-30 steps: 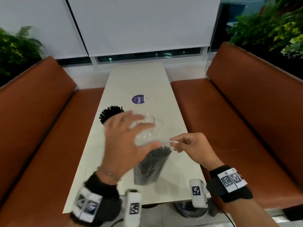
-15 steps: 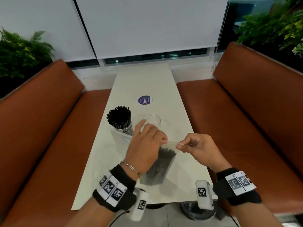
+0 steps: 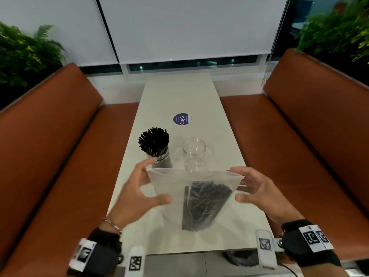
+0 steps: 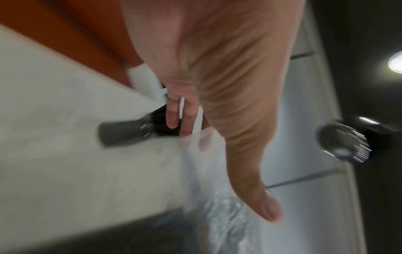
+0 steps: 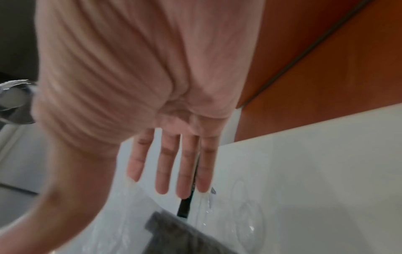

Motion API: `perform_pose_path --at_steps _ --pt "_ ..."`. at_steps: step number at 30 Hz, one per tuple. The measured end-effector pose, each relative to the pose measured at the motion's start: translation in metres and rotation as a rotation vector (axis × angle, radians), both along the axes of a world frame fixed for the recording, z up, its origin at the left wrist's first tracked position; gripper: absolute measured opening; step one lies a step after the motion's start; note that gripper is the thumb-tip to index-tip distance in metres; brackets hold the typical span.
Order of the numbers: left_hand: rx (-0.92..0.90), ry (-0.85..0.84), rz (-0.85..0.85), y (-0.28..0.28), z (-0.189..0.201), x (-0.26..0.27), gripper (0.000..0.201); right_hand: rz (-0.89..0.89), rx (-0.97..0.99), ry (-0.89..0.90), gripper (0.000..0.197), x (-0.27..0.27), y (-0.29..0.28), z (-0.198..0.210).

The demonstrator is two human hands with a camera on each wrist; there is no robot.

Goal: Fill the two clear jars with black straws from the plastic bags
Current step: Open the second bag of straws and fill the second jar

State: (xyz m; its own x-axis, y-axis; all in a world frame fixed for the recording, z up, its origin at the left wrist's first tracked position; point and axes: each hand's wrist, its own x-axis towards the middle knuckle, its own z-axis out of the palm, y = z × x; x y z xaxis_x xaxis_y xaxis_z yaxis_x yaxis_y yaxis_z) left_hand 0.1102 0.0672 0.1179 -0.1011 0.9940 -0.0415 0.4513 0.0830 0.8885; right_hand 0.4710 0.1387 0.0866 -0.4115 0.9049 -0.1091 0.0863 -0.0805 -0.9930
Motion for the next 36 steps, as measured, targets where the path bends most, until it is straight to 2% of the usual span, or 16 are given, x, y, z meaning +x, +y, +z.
perform_pose_path --at_steps 1,2,5,7,10,14,18,20,23,26,28,30,33,35,36 --pt "-0.109 -0.051 -0.017 0.000 -0.018 0.008 0.104 0.072 -0.025 -0.044 0.087 -0.001 -0.003 -0.006" --pt "-0.188 -0.047 -0.050 0.002 -0.036 0.017 0.104 0.132 -0.037 -0.097 0.100 -0.007 -0.007 -0.015" --pt "-0.247 -0.038 -0.224 0.011 -0.082 0.052 0.090 0.182 -0.043 -0.310 0.112 -0.033 -0.018 -0.050" --pt "-0.276 -0.101 -0.296 0.015 -0.099 0.075 0.073 0.145 -0.044 -0.389 0.101 -0.052 -0.022 -0.068" --pt "-0.271 -0.230 -0.300 0.027 -0.106 0.106 0.056 0.043 0.128 -0.435 0.064 -0.071 -0.019 -0.081" --pt "-0.072 -0.332 -0.133 0.049 -0.103 0.123 0.075 -0.132 0.219 -0.308 0.042 -0.078 -0.008 -0.087" --pt "0.037 -0.269 -0.091 0.063 -0.104 0.125 0.072 -0.239 0.293 -0.370 0.054 -0.081 0.001 -0.081" --pt "-0.045 -0.303 -0.054 0.063 -0.117 0.127 0.069 -0.225 0.214 -0.391 0.061 -0.082 -0.001 -0.092" --pt "-0.203 -0.339 0.007 0.055 -0.145 0.128 0.071 -0.195 0.065 -0.351 0.048 -0.084 -0.007 -0.123" --pt "-0.318 -0.349 0.021 0.049 -0.163 0.127 0.077 -0.123 -0.066 -0.353 0.053 -0.086 -0.013 -0.141" --pt "-0.372 -0.317 0.032 0.050 -0.174 0.125 0.065 -0.036 -0.114 -0.352 0.055 -0.086 -0.011 -0.139" --pt "-0.377 -0.292 0.024 0.049 -0.183 0.121 0.047 0.078 -0.192 -0.273 0.066 -0.082 -0.007 -0.119" --pt "-0.337 -0.198 -0.034 0.052 -0.194 0.123 0.041 0.236 -0.361 -0.065 0.072 -0.075 -0.007 -0.092" --pt "-0.257 -0.177 -0.093 0.052 -0.193 0.130 0.041 0.185 -0.397 0.044 0.067 -0.074 -0.012 -0.087" --pt "-0.215 -0.118 -0.084 0.053 -0.189 0.132 0.045 0.127 -0.418 0.069 0.077 -0.075 -0.014 -0.088"
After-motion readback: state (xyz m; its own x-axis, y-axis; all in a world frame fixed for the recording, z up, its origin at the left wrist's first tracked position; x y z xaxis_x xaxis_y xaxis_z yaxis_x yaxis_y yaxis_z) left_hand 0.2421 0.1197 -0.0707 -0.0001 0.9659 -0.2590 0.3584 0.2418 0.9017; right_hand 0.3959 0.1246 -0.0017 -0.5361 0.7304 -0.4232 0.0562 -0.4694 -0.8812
